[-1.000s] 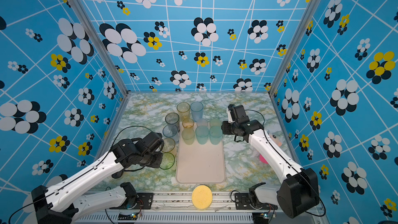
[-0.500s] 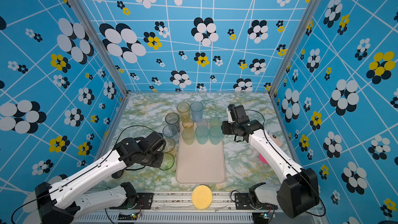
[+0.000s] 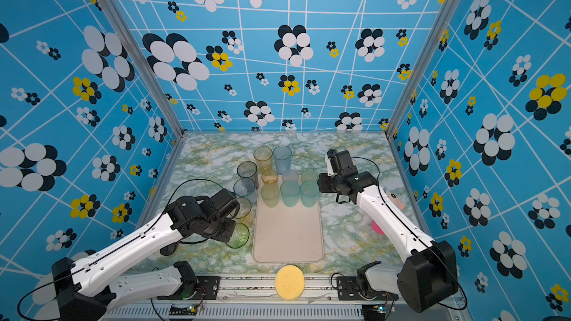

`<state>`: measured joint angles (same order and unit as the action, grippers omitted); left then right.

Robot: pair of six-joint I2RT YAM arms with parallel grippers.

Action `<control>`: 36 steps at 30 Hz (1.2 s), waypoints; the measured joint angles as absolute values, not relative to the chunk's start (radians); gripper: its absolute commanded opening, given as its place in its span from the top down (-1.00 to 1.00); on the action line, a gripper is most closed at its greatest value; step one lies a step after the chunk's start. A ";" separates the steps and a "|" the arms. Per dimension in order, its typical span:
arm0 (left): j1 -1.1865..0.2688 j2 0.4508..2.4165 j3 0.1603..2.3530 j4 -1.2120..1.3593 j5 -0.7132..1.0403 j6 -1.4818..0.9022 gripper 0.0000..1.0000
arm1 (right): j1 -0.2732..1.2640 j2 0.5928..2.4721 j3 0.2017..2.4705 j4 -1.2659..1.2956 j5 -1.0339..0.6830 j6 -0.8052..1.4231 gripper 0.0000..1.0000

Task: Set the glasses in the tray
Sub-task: 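Close the left gripper on the rim of the green cup, then lift the green cup with the left gripper and carry it over the tray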

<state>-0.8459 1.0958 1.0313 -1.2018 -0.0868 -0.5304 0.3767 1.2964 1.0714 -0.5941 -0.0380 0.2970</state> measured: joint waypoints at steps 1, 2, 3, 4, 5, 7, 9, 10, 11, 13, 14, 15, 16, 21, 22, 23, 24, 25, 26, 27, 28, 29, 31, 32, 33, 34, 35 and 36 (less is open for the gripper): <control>-0.852 1.102 1.051 -1.217 -0.082 -0.525 0.89 | 0.376 1.296 1.071 -0.595 -0.036 0.297 0.13; -0.857 1.106 1.067 -1.228 -0.080 -0.520 0.89 | 0.373 1.296 1.071 -0.595 -0.035 0.297 0.13; -0.862 1.111 1.090 -1.242 -0.074 -0.511 0.90 | 0.368 1.296 1.071 -0.595 -0.035 0.297 0.13; -0.868 1.115 1.114 -1.256 -0.067 -0.504 0.90 | 0.361 1.296 1.071 -0.596 -0.033 0.299 0.13; -0.874 1.118 1.137 -1.267 -0.058 -0.498 0.90 | 0.355 1.296 1.071 -0.597 -0.031 0.300 0.13; -0.896 1.124 1.192 -1.288 -0.038 -0.485 0.90 | 0.339 1.290 1.066 -0.598 -0.026 0.305 0.12; -0.922 1.136 1.256 -1.307 -0.019 -0.473 0.89 | 0.326 1.274 1.053 -0.604 -0.019 0.309 0.12; -0.935 1.147 1.297 -1.313 -0.013 -0.464 0.89 | 0.319 1.265 1.048 -0.610 -0.014 0.312 0.12; -0.943 1.156 1.327 -1.315 -0.009 -0.456 0.89 | 0.315 1.260 1.047 -0.616 -0.012 0.315 0.12; -0.958 1.191 1.400 -1.316 -0.007 -0.430 0.90 | 0.307 1.250 1.044 -0.622 -0.009 0.319 0.12; -0.962 1.208 1.426 -1.316 -0.008 -0.416 0.90 | 0.305 1.249 1.044 -0.625 -0.006 0.320 0.12; -0.967 1.235 1.460 -1.317 -0.013 -0.396 0.90 | 0.304 1.249 1.044 -0.627 -0.002 0.320 0.12; -0.974 1.269 1.497 -1.317 -0.023 -0.374 0.89 | 0.303 1.249 1.044 -0.632 0.002 0.320 0.12; -0.997 1.449 1.651 -1.310 -0.063 -0.265 0.90 | 0.295 1.249 1.044 -0.656 0.020 0.320 0.12; -0.999 1.491 1.683 -1.308 -0.068 -0.241 0.90 | 0.294 1.249 1.044 -0.661 0.022 0.319 0.12; -1.002 1.533 1.715 -1.304 -0.069 -0.218 0.90 | 0.293 1.248 1.044 -0.668 0.024 0.319 0.12; -1.005 1.569 1.743 -1.301 -0.071 -0.197 0.90 | 0.293 1.248 1.044 -0.673 0.025 0.319 0.12; -1.010 1.613 1.777 -1.301 -0.073 -0.172 0.90 | 0.292 1.248 1.044 -0.677 0.026 0.319 0.12; -1.014 1.651 1.808 -1.301 -0.076 -0.152 0.90 | 0.291 1.248 1.044 -0.678 0.028 0.319 0.12; -1.017 1.686 1.839 -1.301 -0.076 -0.133 0.90 | 0.290 1.248 1.044 -0.680 0.029 0.319 0.12; -1.021 1.724 1.871 -1.299 -0.076 -0.112 0.90 | 0.287 1.248 1.044 -0.682 0.029 0.319 0.12; -1.024 1.762 1.904 -1.295 -0.075 -0.090 0.90 | 0.284 1.248 1.044 -0.685 0.031 0.319 0.12; -1.024 1.822 1.959 -1.289 -0.068 -0.056 0.90 | 0.278 1.248 1.044 -0.691 0.034 0.319 0.12; -1.024 1.857 1.992 -1.287 -0.063 -0.035 0.90 | 0.276 1.248 1.044 -0.694 0.036 0.319 0.12; -1.024 1.883 2.020 -1.288 -0.059 -0.022 0.90 | 0.273 1.248 1.044 -0.697 0.037 0.319 0.12; -1.024 1.918 2.057 -1.286 -0.055 -0.006 0.90 | 0.270 1.248 1.044 -0.699 0.039 0.319 0.12; -1.024 1.949 2.090 -1.287 -0.050 0.010 0.90 | 0.266 1.248 1.044 -0.701 0.040 0.319 0.12; -1.024 1.976 2.117 -1.287 -0.044 0.023 0.90 | 0.263 1.248 1.044 -0.701 0.041 0.319 0.12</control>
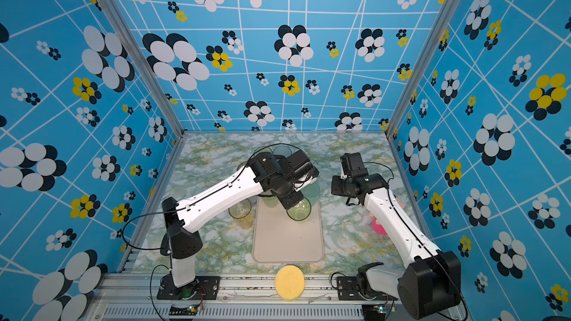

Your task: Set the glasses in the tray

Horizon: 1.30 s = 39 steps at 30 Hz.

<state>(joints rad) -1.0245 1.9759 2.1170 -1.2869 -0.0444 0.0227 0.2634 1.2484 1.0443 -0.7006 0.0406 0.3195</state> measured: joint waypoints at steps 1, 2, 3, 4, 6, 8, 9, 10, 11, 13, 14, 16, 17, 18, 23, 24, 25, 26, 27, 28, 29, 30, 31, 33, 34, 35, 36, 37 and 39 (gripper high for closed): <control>-1.024 2.004 2.144 -1.287 -0.039 0.036 0.90 | 0.260 1.248 1.044 -0.701 0.042 0.319 0.12; -1.024 2.031 2.169 -1.288 -0.032 0.049 0.90 | 0.257 1.248 1.044 -0.701 0.043 0.319 0.12; -1.023 2.054 2.189 -1.288 -0.026 0.058 0.90 | 0.254 1.248 1.044 -0.702 0.043 0.319 0.12; -1.022 2.078 2.211 -1.289 -0.017 0.071 0.91 | 0.251 1.248 1.044 -0.703 0.043 0.319 0.12; -1.019 2.122 2.247 -1.293 -0.002 0.085 0.90 | 0.247 1.248 1.044 -0.703 0.044 0.319 0.12; -1.012 2.154 2.271 -1.298 0.010 0.099 0.91 | 0.245 1.248 1.044 -0.704 0.044 0.319 0.12; -1.009 2.166 2.280 -1.302 0.015 0.105 0.90 | 0.244 1.248 1.044 -0.704 0.044 0.319 0.12; -1.005 2.177 2.288 -1.304 0.020 0.109 0.90 | 0.243 1.248 1.044 -0.705 0.044 0.319 0.12; -1.001 2.186 2.294 -1.306 0.023 0.114 0.91 | 0.241 1.248 1.044 -0.707 0.044 0.319 0.12; -0.995 2.199 2.307 -1.313 0.028 0.123 0.90 | 0.239 1.248 1.044 -0.708 0.044 0.319 0.12; -0.993 2.205 2.313 -1.314 0.029 0.125 0.91 | 0.239 1.248 1.044 -0.708 0.044 0.319 0.12; -0.989 2.214 2.326 -1.317 0.031 0.130 0.90 | 0.239 1.248 1.044 -0.709 0.044 0.319 0.12; -0.987 2.217 2.330 -1.317 0.031 0.133 0.91 | 0.239 1.248 1.044 -0.710 0.044 0.319 0.12; -0.987 2.221 2.334 -1.317 0.031 0.134 0.91 | 0.238 1.248 1.044 -0.711 0.044 0.319 0.12; -0.988 2.256 2.368 -1.335 0.038 0.144 0.90 | 0.237 1.248 1.045 -0.720 0.045 0.319 0.12; -0.988 2.263 2.374 -1.339 0.039 0.145 0.91 | 0.237 1.249 1.045 -0.722 0.045 0.319 0.12; -0.987 2.269 2.379 -1.342 0.039 0.147 0.91 | 0.237 1.250 1.045 -0.722 0.046 0.319 0.12; -0.987 2.275 2.383 -1.346 0.039 0.149 0.91 | 0.236 1.251 1.046 -0.722 0.046 0.319 0.12; -0.987 2.280 2.388 -1.351 0.039 0.150 0.90 | 0.236 1.254 1.046 -0.722 0.046 0.319 0.12; -0.987 2.284 2.391 -1.355 0.039 0.151 0.90 | 0.235 1.257 1.046 -0.722 0.047 0.319 0.12; -0.987 2.286 2.391 -1.359 0.038 0.151 0.90 | 0.235 1.261 1.046 -0.722 0.047 0.318 0.12; -0.987 2.286 2.391 -1.362 0.038 0.151 0.90 | 0.234 1.264 1.046 -0.722 0.047 0.318 0.12; -0.987 2.286 2.391 -1.365 0.038 0.151 0.90 | 0.234 1.268 1.046 -0.722 0.047 0.318 0.12; -0.987 2.286 2.392 -1.367 0.038 0.151 0.90 | 0.234 1.273 1.046 -0.722 0.047 0.318 0.12; -0.987 2.289 2.394 -1.367 0.038 0.151 0.90 | 0.233 1.275 1.046 -0.722 0.047 0.318 0.12; -0.987 2.292 2.399 -1.368 0.038 0.151 0.90 | 0.232 1.276 1.046 -0.722 0.047 0.318 0.12; -0.987 2.296 2.403 -1.369 0.038 0.151 0.90 | 0.232 1.277 1.046 -0.722 0.047 0.318 0.12; -0.987 2.299 2.405 -1.367 0.039 0.151 0.90 | 0.232 1.277 1.046 -0.722 0.046 0.318 0.12; -0.987 2.303 2.406 -1.366 0.041 0.151 0.89 | 0.232 1.277 1.046 -0.722 0.047 0.318 0.12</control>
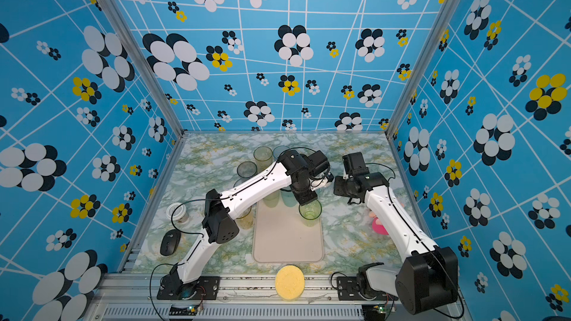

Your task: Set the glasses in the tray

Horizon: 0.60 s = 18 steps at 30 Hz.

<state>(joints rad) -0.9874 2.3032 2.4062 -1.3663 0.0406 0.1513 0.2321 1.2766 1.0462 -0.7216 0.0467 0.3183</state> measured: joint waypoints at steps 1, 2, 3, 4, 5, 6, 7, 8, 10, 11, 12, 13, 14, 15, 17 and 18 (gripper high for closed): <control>-0.987 2.304 2.406 -1.366 0.043 0.151 0.88 | 0.232 1.277 1.046 -0.722 0.046 0.318 0.12; -0.987 2.304 2.407 -1.366 0.045 0.152 0.88 | 0.231 1.278 1.046 -0.722 0.046 0.318 0.12; -0.987 2.305 2.410 -1.367 0.046 0.152 0.87 | 0.231 1.279 1.046 -0.722 0.046 0.318 0.12; -0.987 2.308 2.412 -1.367 0.046 0.152 0.86 | 0.230 1.280 1.046 -0.722 0.046 0.318 0.12; -0.987 2.310 2.415 -1.366 0.046 0.154 0.85 | 0.230 1.282 1.046 -0.722 0.046 0.318 0.12; -0.987 2.312 2.417 -1.366 0.046 0.155 0.83 | 0.230 1.283 1.046 -0.722 0.046 0.318 0.12; -0.987 2.313 2.419 -1.365 0.046 0.155 0.82 | 0.230 1.284 1.046 -0.722 0.046 0.318 0.12; -0.987 2.315 2.420 -1.365 0.046 0.155 0.80 | 0.230 1.285 1.046 -0.722 0.046 0.318 0.12; -0.987 2.316 2.421 -1.365 0.045 0.158 0.76 | 0.230 1.288 1.046 -0.722 0.046 0.318 0.11; -0.987 2.316 2.421 -1.365 0.045 0.158 0.75 | 0.230 1.289 1.046 -0.722 0.046 0.318 0.11; -0.987 2.316 2.421 -1.365 0.045 0.159 0.73 | 0.229 1.290 1.046 -0.722 0.046 0.318 0.11; -0.987 2.316 2.421 -1.365 0.045 0.159 0.71 | 0.229 1.291 1.046 -0.722 0.046 0.318 0.12; -0.987 2.316 2.421 -1.365 0.044 0.159 0.70 | 0.228 1.293 1.046 -0.722 0.046 0.318 0.11; -0.987 2.316 2.421 -1.365 0.044 0.159 0.69 | 0.228 1.293 1.046 -0.722 0.046 0.317 0.11; -0.987 2.316 2.421 -1.365 0.039 0.159 0.69 | 0.226 1.294 1.046 -0.721 0.046 0.315 0.11; -0.987 2.316 2.421 -1.365 0.037 0.159 0.69 | 0.226 1.294 1.046 -0.721 0.046 0.315 0.11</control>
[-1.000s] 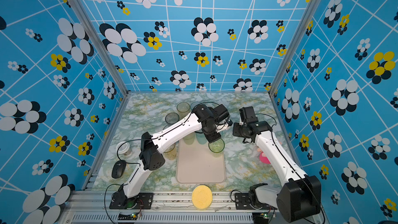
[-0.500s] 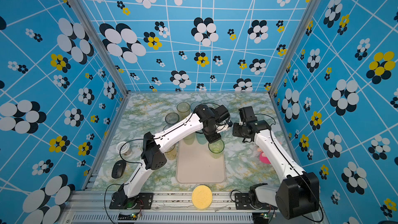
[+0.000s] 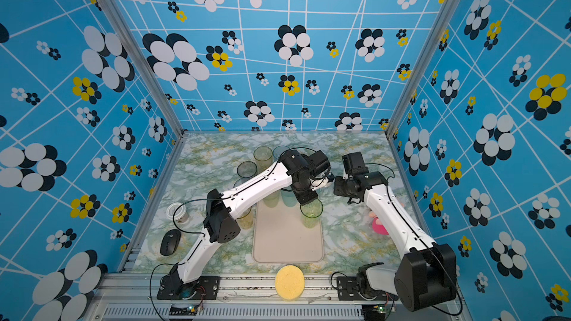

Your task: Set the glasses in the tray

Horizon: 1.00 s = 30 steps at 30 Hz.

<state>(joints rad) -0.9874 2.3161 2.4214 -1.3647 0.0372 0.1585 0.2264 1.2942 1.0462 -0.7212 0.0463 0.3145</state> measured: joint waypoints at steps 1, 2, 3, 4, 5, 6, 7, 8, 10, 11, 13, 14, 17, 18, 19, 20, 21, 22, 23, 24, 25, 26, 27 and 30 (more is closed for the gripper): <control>-0.987 2.316 2.421 -1.363 0.037 0.159 0.69 | 0.226 1.294 1.046 -0.721 0.046 0.315 0.11; -0.987 2.316 2.421 -1.361 0.037 0.159 0.69 | 0.226 1.294 1.046 -0.721 0.046 0.315 0.12; -0.987 2.316 2.421 -1.360 0.036 0.159 0.69 | 0.226 1.294 1.046 -0.721 0.046 0.315 0.11; -0.987 2.316 2.421 -1.357 0.034 0.159 0.69 | 0.226 1.294 1.046 -0.721 0.046 0.315 0.11; -0.987 2.316 2.421 -1.357 0.033 0.159 0.69 | 0.226 1.294 1.046 -0.721 0.046 0.315 0.11; -0.987 2.316 2.421 -1.356 0.031 0.159 0.69 | 0.226 1.294 1.046 -0.721 0.046 0.315 0.11; -0.987 2.316 2.421 -1.354 0.030 0.160 0.69 | 0.226 1.294 1.046 -0.721 0.046 0.315 0.11; -0.987 2.316 2.421 -1.352 0.028 0.162 0.69 | 0.226 1.294 1.046 -0.721 0.046 0.315 0.11; -0.987 2.316 2.422 -1.343 0.025 0.169 0.69 | 0.226 1.294 1.046 -0.721 0.046 0.315 0.11; -0.987 2.316 2.422 -1.338 0.022 0.170 0.69 | 0.226 1.294 1.046 -0.721 0.046 0.315 0.11; -0.987 2.316 2.423 -1.330 0.017 0.177 0.69 | 0.226 1.294 1.046 -0.721 0.046 0.314 0.11; -0.987 2.316 2.423 -1.328 0.014 0.178 0.69 | 0.226 1.294 1.046 -0.721 0.046 0.315 0.11; -0.987 2.316 2.423 -1.317 0.010 0.181 0.69 | 0.226 1.294 1.046 -0.721 0.046 0.315 0.11; -0.987 2.316 2.423 -1.314 0.010 0.183 0.69 | 0.226 1.294 1.046 -0.721 0.046 0.315 0.11; -0.987 2.316 2.423 -1.311 0.010 0.185 0.69 | 0.226 1.294 1.046 -0.721 0.046 0.315 0.11; -0.987 2.316 2.423 -1.308 0.009 0.185 0.69 | 0.226 1.294 1.046 -0.721 0.046 0.314 0.11; -0.987 2.316 2.423 -1.306 0.008 0.186 0.69 | 0.226 1.294 1.046 -0.721 0.046 0.315 0.11; -0.987 2.316 2.423 -1.304 0.007 0.186 0.69 | 0.226 1.294 1.046 -0.721 0.046 0.315 0.11; -0.987 2.316 2.423 -1.302 0.007 0.187 0.69 | 0.226 1.294 1.046 -0.721 0.046 0.315 0.11; -0.987 2.316 2.423 -1.301 0.007 0.187 0.69 | 0.226 1.294 1.046 -0.721 0.046 0.315 0.11; -0.987 2.316 2.423 -1.301 0.007 0.188 0.69 | 0.226 1.294 1.046 -0.721 0.046 0.315 0.11; -0.987 2.316 2.423 -1.300 0.007 0.188 0.69 | 0.226 1.294 1.046 -0.721 0.046 0.315 0.11; -0.987 2.316 2.423 -1.299 0.007 0.188 0.69 | 0.226 1.294 1.046 -0.721 0.046 0.315 0.11; -0.987 2.316 2.423 -1.293 0.007 0.188 0.69 | 0.223 1.294 1.046 -0.721 0.046 0.315 0.11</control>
<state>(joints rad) -0.9874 2.3161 2.4229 -1.2926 0.0074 0.1883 0.2234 1.2942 1.0462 -0.7208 0.0463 0.3145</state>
